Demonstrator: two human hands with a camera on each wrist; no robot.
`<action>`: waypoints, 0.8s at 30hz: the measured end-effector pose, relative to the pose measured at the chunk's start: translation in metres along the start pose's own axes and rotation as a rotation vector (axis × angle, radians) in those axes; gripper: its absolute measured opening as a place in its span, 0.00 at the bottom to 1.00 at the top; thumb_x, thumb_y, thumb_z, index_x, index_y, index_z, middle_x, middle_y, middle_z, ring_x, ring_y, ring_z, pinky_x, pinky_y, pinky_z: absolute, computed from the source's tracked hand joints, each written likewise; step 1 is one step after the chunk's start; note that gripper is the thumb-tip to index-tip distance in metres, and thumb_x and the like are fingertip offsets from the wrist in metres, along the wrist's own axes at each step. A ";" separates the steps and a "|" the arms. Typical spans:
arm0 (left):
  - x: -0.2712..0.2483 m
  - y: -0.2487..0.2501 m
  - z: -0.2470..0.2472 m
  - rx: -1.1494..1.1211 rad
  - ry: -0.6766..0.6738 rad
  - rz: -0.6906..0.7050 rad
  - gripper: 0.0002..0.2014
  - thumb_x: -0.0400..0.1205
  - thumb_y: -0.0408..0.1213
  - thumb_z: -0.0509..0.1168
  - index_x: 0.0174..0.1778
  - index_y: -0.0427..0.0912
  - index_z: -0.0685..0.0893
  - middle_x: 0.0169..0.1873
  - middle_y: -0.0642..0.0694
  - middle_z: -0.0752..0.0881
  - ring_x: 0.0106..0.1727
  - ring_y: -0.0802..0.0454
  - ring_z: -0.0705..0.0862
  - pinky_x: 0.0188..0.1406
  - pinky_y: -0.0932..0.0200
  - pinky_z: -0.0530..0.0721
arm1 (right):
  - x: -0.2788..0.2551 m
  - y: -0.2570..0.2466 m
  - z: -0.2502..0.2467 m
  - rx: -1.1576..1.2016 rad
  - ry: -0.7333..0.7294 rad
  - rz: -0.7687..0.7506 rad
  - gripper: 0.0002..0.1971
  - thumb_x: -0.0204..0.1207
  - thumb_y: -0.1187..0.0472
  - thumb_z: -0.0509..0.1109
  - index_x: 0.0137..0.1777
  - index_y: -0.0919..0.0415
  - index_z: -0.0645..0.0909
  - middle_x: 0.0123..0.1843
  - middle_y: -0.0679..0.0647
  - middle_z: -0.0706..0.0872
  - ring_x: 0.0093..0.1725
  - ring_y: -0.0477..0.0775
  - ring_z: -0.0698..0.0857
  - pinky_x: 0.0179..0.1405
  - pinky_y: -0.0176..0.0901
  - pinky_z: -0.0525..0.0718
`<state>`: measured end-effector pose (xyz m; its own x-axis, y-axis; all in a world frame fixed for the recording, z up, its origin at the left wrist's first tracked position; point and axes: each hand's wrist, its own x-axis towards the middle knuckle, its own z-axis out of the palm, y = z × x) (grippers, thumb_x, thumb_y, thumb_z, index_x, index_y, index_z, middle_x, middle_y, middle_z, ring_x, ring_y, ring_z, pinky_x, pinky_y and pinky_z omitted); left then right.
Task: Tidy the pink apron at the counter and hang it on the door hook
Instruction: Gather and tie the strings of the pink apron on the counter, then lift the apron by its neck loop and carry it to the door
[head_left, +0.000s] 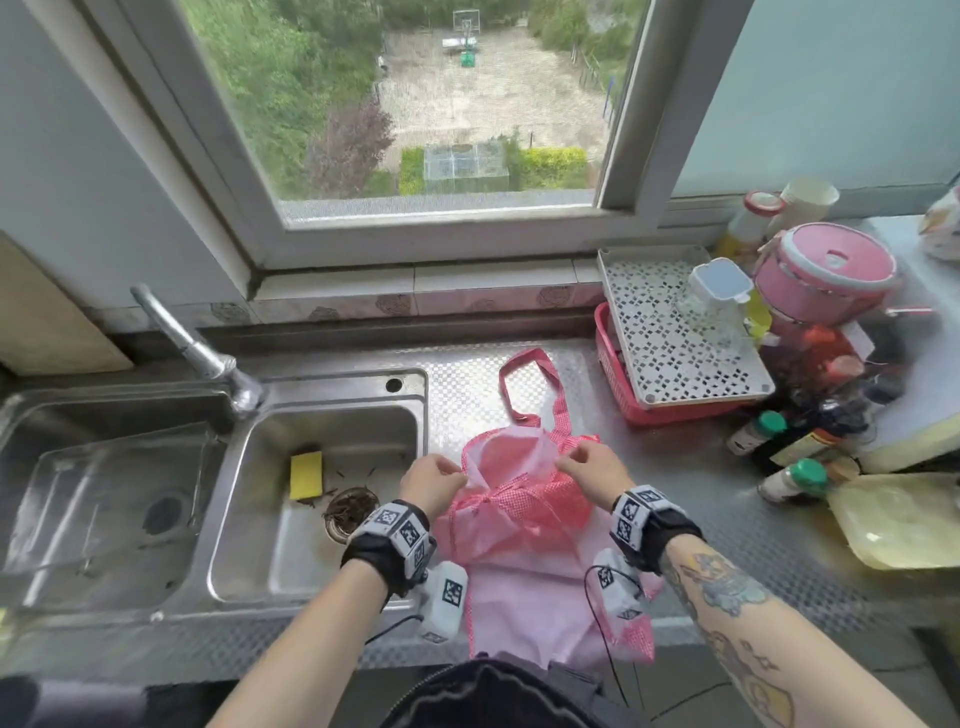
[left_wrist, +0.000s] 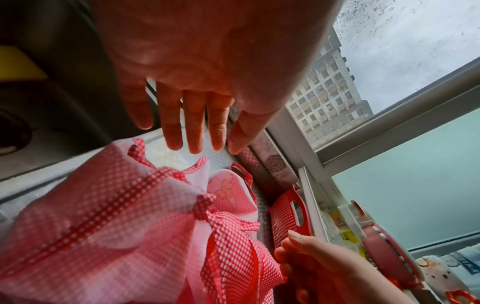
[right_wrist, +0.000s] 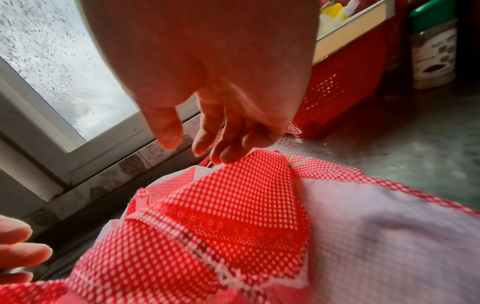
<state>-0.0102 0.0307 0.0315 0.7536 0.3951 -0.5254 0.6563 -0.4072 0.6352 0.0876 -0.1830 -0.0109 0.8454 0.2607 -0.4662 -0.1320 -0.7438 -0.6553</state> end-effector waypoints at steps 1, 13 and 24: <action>0.003 -0.001 0.000 0.007 -0.002 -0.015 0.03 0.78 0.36 0.66 0.45 0.44 0.85 0.53 0.41 0.89 0.52 0.47 0.85 0.58 0.53 0.82 | 0.009 -0.002 0.000 -0.012 0.010 0.020 0.08 0.78 0.55 0.69 0.49 0.60 0.84 0.44 0.54 0.87 0.42 0.52 0.84 0.36 0.39 0.77; 0.042 -0.016 0.019 -0.160 0.000 -0.156 0.11 0.78 0.33 0.64 0.55 0.40 0.86 0.52 0.44 0.88 0.51 0.50 0.85 0.56 0.54 0.83 | 0.137 -0.045 0.037 -0.139 0.007 0.118 0.18 0.79 0.64 0.65 0.69 0.64 0.80 0.66 0.61 0.85 0.63 0.61 0.85 0.60 0.43 0.79; 0.049 -0.017 -0.007 -0.227 0.013 -0.104 0.05 0.79 0.34 0.64 0.42 0.48 0.83 0.41 0.46 0.88 0.45 0.49 0.86 0.45 0.54 0.83 | 0.126 -0.082 0.055 -0.231 0.017 -0.043 0.07 0.71 0.56 0.70 0.33 0.52 0.78 0.38 0.53 0.86 0.41 0.55 0.85 0.41 0.45 0.82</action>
<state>0.0156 0.0629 -0.0009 0.6808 0.4363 -0.5883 0.7041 -0.1685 0.6898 0.1763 -0.0555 -0.0481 0.8564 0.2862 -0.4297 0.0244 -0.8538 -0.5200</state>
